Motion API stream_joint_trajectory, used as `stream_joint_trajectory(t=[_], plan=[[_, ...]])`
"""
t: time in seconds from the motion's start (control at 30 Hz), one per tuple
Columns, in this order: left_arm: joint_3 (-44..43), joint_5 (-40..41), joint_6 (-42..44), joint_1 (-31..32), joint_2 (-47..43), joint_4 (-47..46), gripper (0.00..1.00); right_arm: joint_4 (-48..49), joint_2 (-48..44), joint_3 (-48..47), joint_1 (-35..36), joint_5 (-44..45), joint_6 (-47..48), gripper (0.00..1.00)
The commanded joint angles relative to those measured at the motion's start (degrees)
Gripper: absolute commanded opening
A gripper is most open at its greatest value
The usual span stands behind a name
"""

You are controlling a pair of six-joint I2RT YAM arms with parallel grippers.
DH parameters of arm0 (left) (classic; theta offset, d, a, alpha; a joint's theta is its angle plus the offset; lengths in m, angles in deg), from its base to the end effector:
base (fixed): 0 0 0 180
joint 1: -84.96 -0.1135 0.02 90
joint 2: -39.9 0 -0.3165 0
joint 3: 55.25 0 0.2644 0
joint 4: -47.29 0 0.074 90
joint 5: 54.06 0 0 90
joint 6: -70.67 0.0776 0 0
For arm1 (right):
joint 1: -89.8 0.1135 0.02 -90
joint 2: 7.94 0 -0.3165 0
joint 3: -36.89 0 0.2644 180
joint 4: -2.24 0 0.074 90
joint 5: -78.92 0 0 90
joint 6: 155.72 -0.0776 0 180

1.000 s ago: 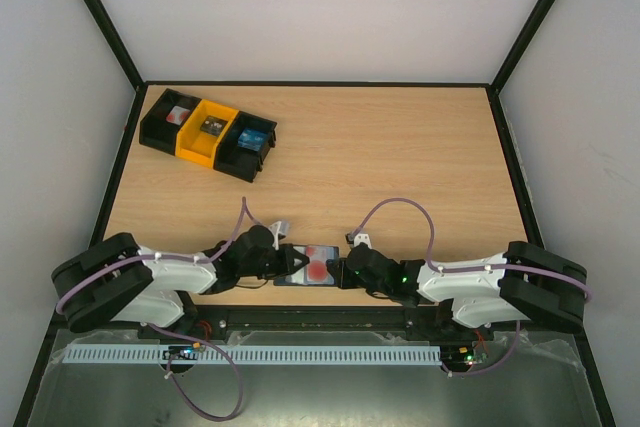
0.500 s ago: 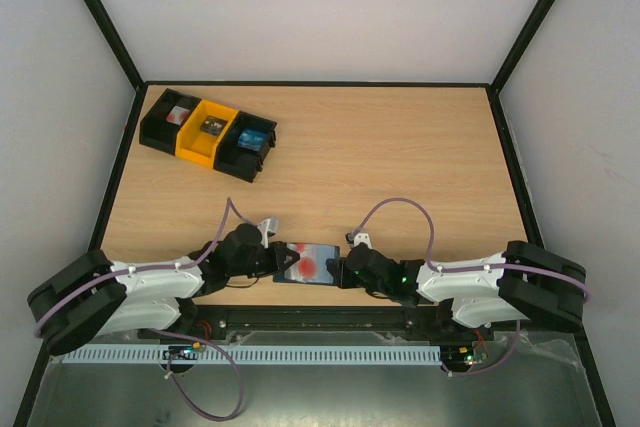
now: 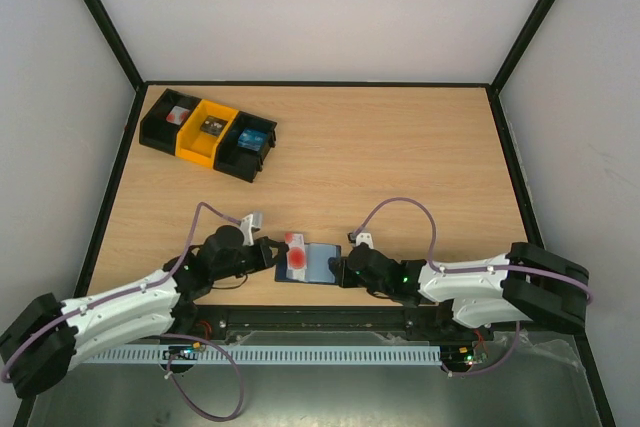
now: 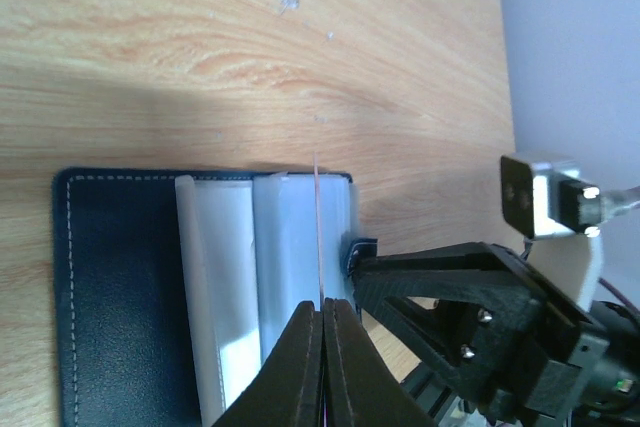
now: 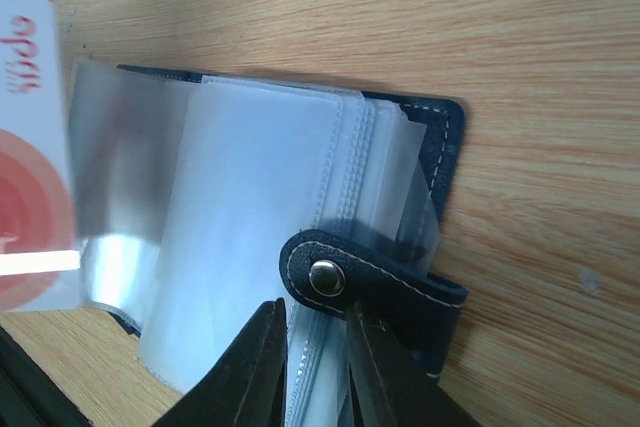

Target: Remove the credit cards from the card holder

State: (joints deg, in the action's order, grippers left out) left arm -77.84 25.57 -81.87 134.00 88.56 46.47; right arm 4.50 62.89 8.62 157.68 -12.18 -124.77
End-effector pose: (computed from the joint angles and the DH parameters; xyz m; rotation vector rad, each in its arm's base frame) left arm 0.1103 -0.1484 0.1708 -0.1393 2.3056 -1.3267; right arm 0.0839 0.2103 0.1356 -0.2088 2.5556 1.0734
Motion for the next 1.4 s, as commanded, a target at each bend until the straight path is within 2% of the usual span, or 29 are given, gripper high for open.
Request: stream_joint_trajectory(t=[0.0, 0.2, 0.37, 0.47, 0.57, 0.63, 0.7, 0.77, 0.93, 1.17, 1.3, 1.37], plan=[[-1.0, 3.3, 0.6, -0.4, -6.8, 5.2, 0.03, -5.0, -2.8, 0.4, 0.0, 2.8, -0.1, 0.19], [-0.7, 2.1, -0.1, -0.3, -14.1, 2.9, 0.03, -1.6, -12.7, 0.4, 0.0, 0.0, -0.6, 0.27], [0.3, 0.7, -1.5, -0.4, -18.0, -0.9, 0.03, 9.7, -20.3, 2.3, 0.0, -5.4, -5.1, 0.4], [1.5, -1.3, -3.2, -0.4, -18.8, -5.5, 0.03, 16.0, -21.9, 3.4, 0.0, -6.1, -9.5, 0.51], [2.6, -3.7, -4.9, -0.3, -18.7, -11.0, 0.03, 17.1, -21.5, 2.4, 0.0, -6.3, -12.4, 0.64], [3.1, -4.7, -5.8, -0.3, -18.7, -13.6, 0.03, 17.8, -20.7, 1.6, 0.0, -6.8, -13.6, 0.69], [3.3, -5.3, -6.5, -0.3, -18.7, -15.2, 0.03, 20.1, -19.9, 1.5, 0.0, -7.8, -14.7, 0.69], [3.5, -5.5, -6.9, -0.3, -18.6, -16.3, 0.03, 21.9, -19.1, 1.4, 0.1, -8.6, -15.1, 0.64], [4.4, -6.0, -8.3, -0.3, -18.3, -19.6, 0.03, 22.9, -18.9, 1.5, 0.2, -9.7, -14.9, 0.41], [7.4, -6.2, -10.7, -0.3, -17.7, -25.6, 0.03, 24.5, -19.7, 2.5, 0.3, -10.2, -14.4, 0.25], [7.2, -6.6, -10.5, -0.3, -17.3, -25.4, 0.03, 24.6, -20.0, 2.5, 0.4, -10.9, -12.5, 0.05], [7.0, -6.6, -10.2, -0.3, -17.6, -24.8, 0.04, 23.9, -20.6, 2.7, 0.4, -11.3, -10.8, 0.02]])
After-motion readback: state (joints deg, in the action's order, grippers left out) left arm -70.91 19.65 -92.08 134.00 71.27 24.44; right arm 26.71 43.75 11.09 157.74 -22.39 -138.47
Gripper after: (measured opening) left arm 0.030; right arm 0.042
